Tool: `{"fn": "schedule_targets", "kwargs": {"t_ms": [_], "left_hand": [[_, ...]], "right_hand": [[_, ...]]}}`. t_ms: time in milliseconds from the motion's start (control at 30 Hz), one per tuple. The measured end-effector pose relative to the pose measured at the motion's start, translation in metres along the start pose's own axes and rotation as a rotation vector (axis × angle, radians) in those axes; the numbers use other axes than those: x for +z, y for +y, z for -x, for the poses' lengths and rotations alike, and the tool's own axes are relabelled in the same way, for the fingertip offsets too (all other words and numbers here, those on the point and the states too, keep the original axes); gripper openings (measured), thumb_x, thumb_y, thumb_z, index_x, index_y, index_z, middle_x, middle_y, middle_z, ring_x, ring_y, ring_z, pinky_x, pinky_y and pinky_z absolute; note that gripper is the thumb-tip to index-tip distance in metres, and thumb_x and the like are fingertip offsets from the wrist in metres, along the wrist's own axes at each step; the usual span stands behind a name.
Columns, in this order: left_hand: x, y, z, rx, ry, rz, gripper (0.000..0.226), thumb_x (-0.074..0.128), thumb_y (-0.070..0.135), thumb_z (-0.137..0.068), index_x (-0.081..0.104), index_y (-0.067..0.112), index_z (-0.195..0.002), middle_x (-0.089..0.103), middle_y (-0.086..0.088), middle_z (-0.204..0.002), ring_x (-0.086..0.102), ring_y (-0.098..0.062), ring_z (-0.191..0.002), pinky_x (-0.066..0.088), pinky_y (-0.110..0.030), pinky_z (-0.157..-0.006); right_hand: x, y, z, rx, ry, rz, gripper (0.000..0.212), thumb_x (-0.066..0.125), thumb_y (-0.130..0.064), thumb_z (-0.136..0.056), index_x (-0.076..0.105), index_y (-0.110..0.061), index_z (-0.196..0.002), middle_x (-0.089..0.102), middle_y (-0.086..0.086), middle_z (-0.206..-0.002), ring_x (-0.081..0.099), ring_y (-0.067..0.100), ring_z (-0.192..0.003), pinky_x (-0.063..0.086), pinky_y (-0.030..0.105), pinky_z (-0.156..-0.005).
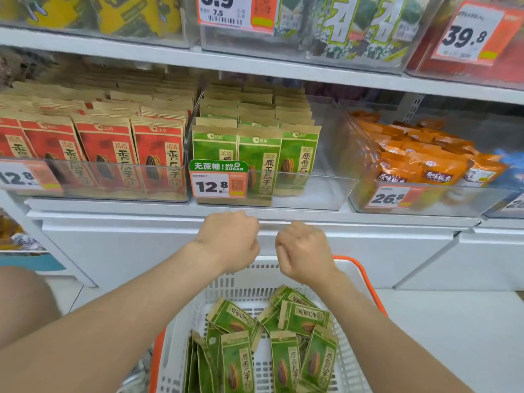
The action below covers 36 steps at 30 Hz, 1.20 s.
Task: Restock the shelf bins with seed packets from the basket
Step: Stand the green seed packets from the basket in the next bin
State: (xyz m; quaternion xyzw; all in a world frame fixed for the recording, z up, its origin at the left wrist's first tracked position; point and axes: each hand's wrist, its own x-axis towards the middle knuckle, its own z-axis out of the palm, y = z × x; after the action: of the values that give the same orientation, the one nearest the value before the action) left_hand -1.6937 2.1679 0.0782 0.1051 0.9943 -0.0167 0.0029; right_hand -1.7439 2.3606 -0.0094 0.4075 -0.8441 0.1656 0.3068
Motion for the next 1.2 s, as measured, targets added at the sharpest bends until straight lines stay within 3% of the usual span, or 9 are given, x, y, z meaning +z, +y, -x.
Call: {"fn": "schedule_targets", "kwargs": {"t_ms": [67,167,267,467,700,833,967,1100,1200], "left_hand": [[0.014,0.002,0.001,0.050,-0.117,-0.032,0.017,0.046,0.028,-0.101,0.059,0.019,-0.094,0.055,-0.005,-0.089,0.051,-0.031,-0.077,0.040,-0.035,-0.066],[0.031,0.005,0.002,0.152,-0.246,-0.056,0.021,0.046,0.026,-0.102,0.065,0.017,-0.103,0.065,-0.006,-0.099,0.057,-0.029,-0.079,0.045,-0.035,-0.068],[0.043,0.011,0.001,0.235,-0.352,-0.052,0.024,0.046,0.025,-0.103,0.068,0.016,-0.106,0.065,-0.005,-0.098,0.063,-0.029,-0.082,0.054,-0.037,-0.072],[0.055,0.019,-0.007,0.287,-0.496,-0.020,0.026,0.047,0.027,-0.105,0.068,0.014,-0.114,0.065,-0.008,-0.107,0.067,-0.031,-0.090,0.056,-0.038,-0.072],[0.060,0.020,-0.011,0.298,-0.547,-0.010,0.028,0.045,0.024,-0.106,0.069,0.012,-0.115,0.067,-0.008,-0.107,0.068,-0.030,-0.091,0.057,-0.039,-0.071],[0.056,0.014,-0.012,0.220,-0.478,-0.004,0.025,0.048,0.020,-0.104,0.068,0.014,-0.118,0.066,-0.009,-0.112,0.068,-0.032,-0.094,0.058,-0.042,-0.075],[0.034,0.006,-0.018,0.036,-0.259,0.065,0.027,0.044,0.029,-0.107,0.053,0.016,-0.084,0.059,-0.008,-0.096,0.057,-0.031,-0.083,0.049,-0.040,-0.069],[0.011,0.003,-0.010,-0.080,-0.112,0.322,0.072,0.014,0.074,-0.102,0.054,0.020,-0.077,0.060,-0.001,-0.076,0.060,-0.027,-0.077,0.052,-0.041,-0.070],[0.000,0.012,-0.001,0.007,0.118,0.518,0.068,0.007,0.074,-0.101,0.052,0.026,-0.084,0.062,0.004,-0.069,0.063,-0.023,-0.072,0.055,-0.046,-0.073]], "right_hand": [[0.019,-0.002,0.033,0.154,-0.318,-0.007,0.020,0.047,-0.016,-0.081,0.061,-0.014,-0.067,0.058,0.002,-0.063,0.055,0.026,-0.057,0.045,0.033,-0.049],[0.038,0.005,0.076,0.421,-0.868,0.060,0.024,0.047,-0.018,-0.095,0.072,-0.017,-0.096,0.072,0.006,-0.093,0.069,0.029,-0.086,0.055,0.036,-0.073],[0.056,0.012,0.125,0.548,-1.146,0.069,0.026,0.051,-0.012,-0.097,0.064,-0.016,-0.120,0.069,0.008,-0.117,0.069,0.030,-0.106,0.058,0.040,-0.089],[0.087,0.005,0.177,0.583,-1.247,0.088,0.093,0.060,0.001,-0.088,0.012,-0.023,-0.163,0.026,0.015,-0.162,0.043,0.040,-0.142,0.047,0.052,-0.110],[0.084,0.012,0.164,0.547,-1.240,0.200,0.038,0.061,-0.009,-0.096,0.055,-0.019,-0.132,0.046,0.013,-0.141,0.063,0.033,-0.112,0.052,0.044,-0.095],[0.064,0.020,0.130,0.641,-0.997,-0.099,0.022,0.058,-0.026,-0.102,0.060,-0.025,-0.124,0.070,0.000,-0.109,0.066,0.023,-0.097,0.052,0.035,-0.083],[0.036,0.006,0.074,0.688,-0.447,-0.364,0.018,0.051,-0.033,-0.102,0.053,-0.023,-0.116,0.069,-0.004,-0.087,0.066,0.020,-0.079,0.050,0.038,-0.067],[0.006,-0.025,0.019,0.692,0.138,-0.538,0.010,0.052,-0.016,-0.094,0.055,-0.016,-0.104,0.061,-0.015,-0.071,0.056,0.008,-0.061,0.043,0.028,-0.059],[-0.020,-0.042,-0.020,0.722,0.409,-0.657,0.014,0.052,-0.009,-0.090,0.059,-0.011,-0.102,0.061,-0.015,-0.076,0.055,0.009,-0.065,0.043,0.028,-0.061]]}}
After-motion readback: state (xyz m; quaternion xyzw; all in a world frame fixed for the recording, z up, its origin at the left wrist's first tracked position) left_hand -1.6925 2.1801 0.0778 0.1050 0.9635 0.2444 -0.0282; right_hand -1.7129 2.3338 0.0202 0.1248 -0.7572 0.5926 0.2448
